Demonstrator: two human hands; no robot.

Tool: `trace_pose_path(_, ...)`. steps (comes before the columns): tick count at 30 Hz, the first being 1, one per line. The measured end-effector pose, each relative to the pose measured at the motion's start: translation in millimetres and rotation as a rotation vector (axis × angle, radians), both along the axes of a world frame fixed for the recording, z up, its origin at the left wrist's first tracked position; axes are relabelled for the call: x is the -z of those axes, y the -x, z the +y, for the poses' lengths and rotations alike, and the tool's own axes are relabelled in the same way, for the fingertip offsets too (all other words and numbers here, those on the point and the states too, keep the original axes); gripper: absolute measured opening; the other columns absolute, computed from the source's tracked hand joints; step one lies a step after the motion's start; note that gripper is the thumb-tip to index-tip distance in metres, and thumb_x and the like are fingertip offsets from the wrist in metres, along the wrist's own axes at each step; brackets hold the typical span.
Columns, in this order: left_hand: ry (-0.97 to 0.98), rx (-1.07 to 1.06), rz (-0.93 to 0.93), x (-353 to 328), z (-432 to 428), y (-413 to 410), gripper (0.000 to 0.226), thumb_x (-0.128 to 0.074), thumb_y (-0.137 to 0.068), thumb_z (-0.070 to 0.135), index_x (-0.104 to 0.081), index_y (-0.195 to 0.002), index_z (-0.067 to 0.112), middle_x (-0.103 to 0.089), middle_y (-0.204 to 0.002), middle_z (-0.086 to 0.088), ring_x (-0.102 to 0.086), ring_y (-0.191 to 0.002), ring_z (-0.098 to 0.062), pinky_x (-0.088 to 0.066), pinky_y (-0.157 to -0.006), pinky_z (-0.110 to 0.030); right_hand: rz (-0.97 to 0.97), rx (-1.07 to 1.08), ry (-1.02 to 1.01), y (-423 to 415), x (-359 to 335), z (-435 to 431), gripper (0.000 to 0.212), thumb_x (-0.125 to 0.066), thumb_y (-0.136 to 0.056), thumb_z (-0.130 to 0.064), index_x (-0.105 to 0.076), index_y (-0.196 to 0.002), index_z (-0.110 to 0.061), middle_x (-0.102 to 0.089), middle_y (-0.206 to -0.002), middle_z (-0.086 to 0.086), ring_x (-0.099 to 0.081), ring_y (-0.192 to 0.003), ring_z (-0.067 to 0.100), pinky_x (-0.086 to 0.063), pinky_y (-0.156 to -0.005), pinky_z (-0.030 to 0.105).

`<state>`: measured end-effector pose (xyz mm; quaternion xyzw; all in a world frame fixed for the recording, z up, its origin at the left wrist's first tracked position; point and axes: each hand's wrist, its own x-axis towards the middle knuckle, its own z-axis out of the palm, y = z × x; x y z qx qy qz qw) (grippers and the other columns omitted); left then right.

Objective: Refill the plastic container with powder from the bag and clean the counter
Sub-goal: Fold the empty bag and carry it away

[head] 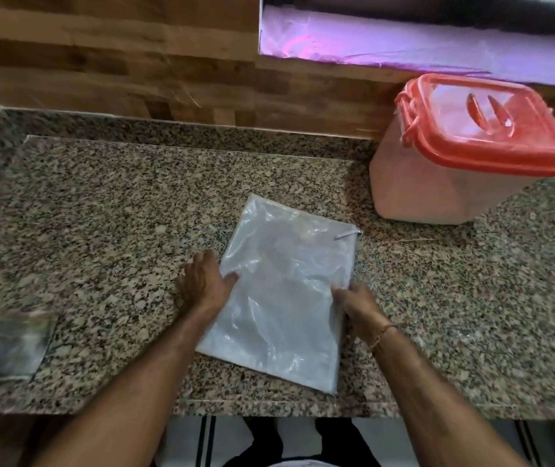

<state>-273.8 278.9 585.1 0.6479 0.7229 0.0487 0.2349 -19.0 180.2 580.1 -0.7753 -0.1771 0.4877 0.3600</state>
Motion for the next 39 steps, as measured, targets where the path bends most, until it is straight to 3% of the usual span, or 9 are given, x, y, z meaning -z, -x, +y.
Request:
trace_pose_path(5, 0.145, -0.174, -0.228, 8, 2, 3, 0.031, -0.075, -0.09, 0.037, -0.065, -0.107, 0.014, -0.069, -0.11, 0.0, -0.058, -0.077, -0.02, -0.039, -0.06, -0.028, -0.127, -0.075, -0.001, -8, -4, 1, 0.019, -0.052, -0.104, -0.021, -0.062, -0.113, -0.008, -0.067, -0.101, 0.01, -0.064, -0.094, 0.027, -0.055, -0.082, 0.045)
trace_pose_path(10, 0.304, -0.419, -0.613, 25, 6, 33, 0.022, -0.076, -0.09, 0.032, -0.073, -0.096, 0.011, -0.076, -0.103, -0.008, -0.071, -0.094, -0.028, -0.057, -0.085, -0.036, -0.21, -0.099, -0.022, -26, -20, 2, 0.031, -0.075, -0.091, -0.025, -0.057, -0.067, -0.017, -0.05, -0.058, -0.001, -0.046, -0.051, 0.014, -0.039, -0.052, 0.026)
trace_pose_path(13, 0.27, -0.461, -0.792, 3, 20, 39, 0.017, -0.071, -0.095, 0.025, -0.073, -0.105, 0.011, -0.075, -0.096, -0.008, -0.072, -0.082, -0.024, -0.058, -0.076, -0.034, -0.019, -0.09, -0.099, -28, -44, 16, 0.027, -0.069, -0.097, -0.019, -0.057, -0.073, -0.012, -0.054, -0.06, 0.008, -0.054, -0.046, 0.015, -0.042, -0.043, 0.028)
trace_pose_path(16, 0.165, -0.425, -0.891, -34, 39, 37, 0.013, -0.061, -0.102, 0.023, -0.069, -0.104, 0.013, -0.072, -0.087, -0.008, -0.067, -0.061, -0.016, -0.051, -0.045, -0.023, 0.165, -0.017, -0.23, -24, -73, 37, 0.022, -0.063, -0.1, -0.024, -0.062, -0.095, -0.002, -0.068, -0.075, 0.012, -0.07, -0.067, 0.023, -0.062, -0.069, 0.039)
trace_pose_path(20, 0.018, -0.411, -0.957, -78, 49, 33, 0.03, -0.06, -0.101, 0.04, -0.069, -0.101, 0.011, -0.07, -0.075, -0.007, -0.062, -0.063, -0.016, -0.049, -0.051, -0.023, 0.23, 0.055, -0.343, -19, -102, 60, 0.038, -0.066, -0.094, -0.043, -0.068, -0.099, -0.005, -0.07, -0.065, 0.002, -0.068, -0.058, 0.015, -0.063, -0.063, 0.026)
trace_pose_path(28, 0.048, -0.384, -0.677, -55, -7, 42, 0.072, -0.053, -0.08, 0.083, -0.067, -0.074, 0.013, -0.074, -0.08, -0.012, -0.068, -0.07, -0.024, -0.045, -0.062, -0.028, 0.152, -0.14, -0.333, -20, -75, 22, 0.048, -0.064, -0.099, -0.03, -0.063, -0.113, 0.015, -0.069, -0.111, 0.02, -0.069, -0.097, 0.027, -0.064, -0.08, 0.033)
trace_pose_path(32, 0.272, -0.298, -0.499, -14, -50, 53, 0.05, -0.069, -0.089, 0.058, -0.074, -0.092, 0.008, -0.069, -0.072, 0.001, -0.067, -0.066, -0.018, -0.047, -0.054, -0.024, 0.04, -0.307, -0.153, -17, -40, -18, 0.03, -0.062, -0.101, -0.024, -0.067, -0.083, -0.001, -0.066, -0.073, 0.003, -0.063, -0.066, 0.014, -0.054, -0.061, 0.025)
trace_pose_path(36, 0.011, -0.208, -0.152, 8, -67, 51, 0.074, -0.076, -0.081, 0.058, -0.051, -0.134, 0.013, -0.062, -0.129, -0.015, -0.062, -0.111, -0.033, -0.056, -0.088, -0.046, -0.089, -0.362, -0.11, -23, -15, -35, 0.032, -0.066, -0.098, -0.027, -0.067, -0.083, 0.001, -0.064, -0.075, 0.005, -0.061, -0.069, 0.018, -0.047, -0.058, 0.025)
trace_pose_path(39, -0.12, 0.19, 0.054, 11, -56, 37, 0.105, -0.058, -0.084, 0.075, -0.007, -0.163, 0.028, -0.003, -0.171, -0.011, -0.014, -0.155, -0.033, -0.027, -0.119, -0.054, -0.158, -0.405, -0.088, -29, -10, -39, 0.038, -0.069, -0.095, -0.035, -0.065, -0.081, 0.0, -0.058, -0.074, 0.005, -0.056, -0.069, 0.019, -0.043, -0.062, 0.03)
